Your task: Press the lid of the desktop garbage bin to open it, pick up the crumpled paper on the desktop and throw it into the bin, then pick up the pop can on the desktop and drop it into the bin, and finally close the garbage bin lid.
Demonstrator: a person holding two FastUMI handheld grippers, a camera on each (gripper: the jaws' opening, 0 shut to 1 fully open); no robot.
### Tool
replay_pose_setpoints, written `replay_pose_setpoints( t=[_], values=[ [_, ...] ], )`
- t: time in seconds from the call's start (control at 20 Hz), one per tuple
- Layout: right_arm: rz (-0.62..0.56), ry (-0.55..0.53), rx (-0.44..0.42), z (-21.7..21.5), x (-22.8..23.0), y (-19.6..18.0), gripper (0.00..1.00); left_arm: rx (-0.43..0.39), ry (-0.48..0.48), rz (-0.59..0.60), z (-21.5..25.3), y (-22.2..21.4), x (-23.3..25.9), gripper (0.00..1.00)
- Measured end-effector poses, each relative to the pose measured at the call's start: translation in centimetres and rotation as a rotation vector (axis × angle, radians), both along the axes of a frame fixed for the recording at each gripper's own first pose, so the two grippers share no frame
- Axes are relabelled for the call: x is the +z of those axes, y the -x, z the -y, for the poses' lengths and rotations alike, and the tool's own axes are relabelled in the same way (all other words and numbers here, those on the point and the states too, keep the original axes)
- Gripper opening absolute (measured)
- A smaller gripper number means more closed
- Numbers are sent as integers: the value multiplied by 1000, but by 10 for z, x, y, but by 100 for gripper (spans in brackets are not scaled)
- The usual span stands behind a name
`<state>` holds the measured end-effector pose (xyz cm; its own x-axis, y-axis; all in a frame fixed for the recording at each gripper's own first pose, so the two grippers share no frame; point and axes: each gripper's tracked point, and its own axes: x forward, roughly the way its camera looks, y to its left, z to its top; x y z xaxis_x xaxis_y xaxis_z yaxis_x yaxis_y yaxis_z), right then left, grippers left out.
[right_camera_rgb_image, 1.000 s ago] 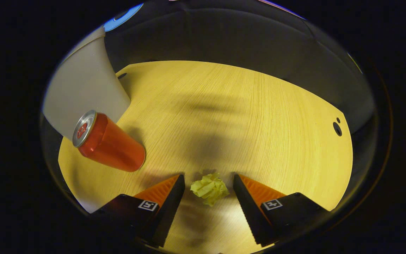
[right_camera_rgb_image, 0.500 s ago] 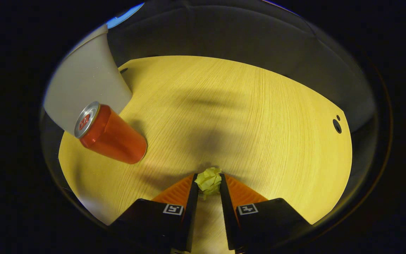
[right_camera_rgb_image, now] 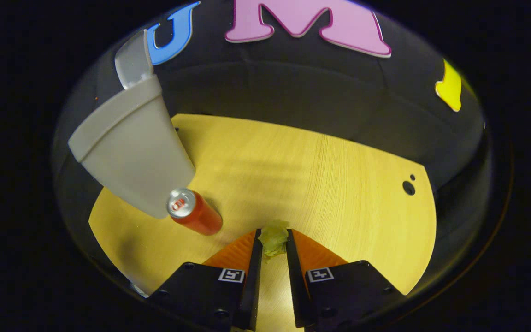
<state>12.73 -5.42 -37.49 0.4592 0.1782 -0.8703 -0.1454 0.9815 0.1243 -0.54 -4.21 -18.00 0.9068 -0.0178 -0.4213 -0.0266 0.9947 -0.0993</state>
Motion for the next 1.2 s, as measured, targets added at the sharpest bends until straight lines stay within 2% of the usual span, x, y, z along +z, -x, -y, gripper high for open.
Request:
replay_pose_setpoints(
  t=[0.15, 0.35, 0.5, 0.65, 0.8, 1.0, 1.05, 1.1, 1.2],
  values=[
    [115, -48, 36, -22, 69, -27, 34, -17, -11, 2, -11, 6, -8, 97],
    [237, -134, 133, -92, 153, -62, 34, -18, 17, 2, -24, 15, -16, 97],
    [325, -100, 247, -143, 187, -87, 34, 6, 37, 7, -39, 19, -20, 97],
    [344, -150, 332, -220, 200, -100, 34, 34, 43, 16, -58, 23, -18, 97],
    [329, -138, 387, -268, 190, -108, 34, 67, 29, 12, -84, 26, -18, 97],
    [308, -124, 417, -301, 173, -109, 36, 128, 23, 20, -118, 32, -14, 95],
    [308, -112, 417, -302, 168, -110, 26, 141, 21, 16, -124, 36, -14, 95],
    [302, -113, 416, -304, 165, -108, 41, 149, 19, 10, -128, 39, -17, 95],
    [299, -107, 410, -305, 162, -108, 65, 157, 18, 1, -132, 44, -20, 95]
  ],
)
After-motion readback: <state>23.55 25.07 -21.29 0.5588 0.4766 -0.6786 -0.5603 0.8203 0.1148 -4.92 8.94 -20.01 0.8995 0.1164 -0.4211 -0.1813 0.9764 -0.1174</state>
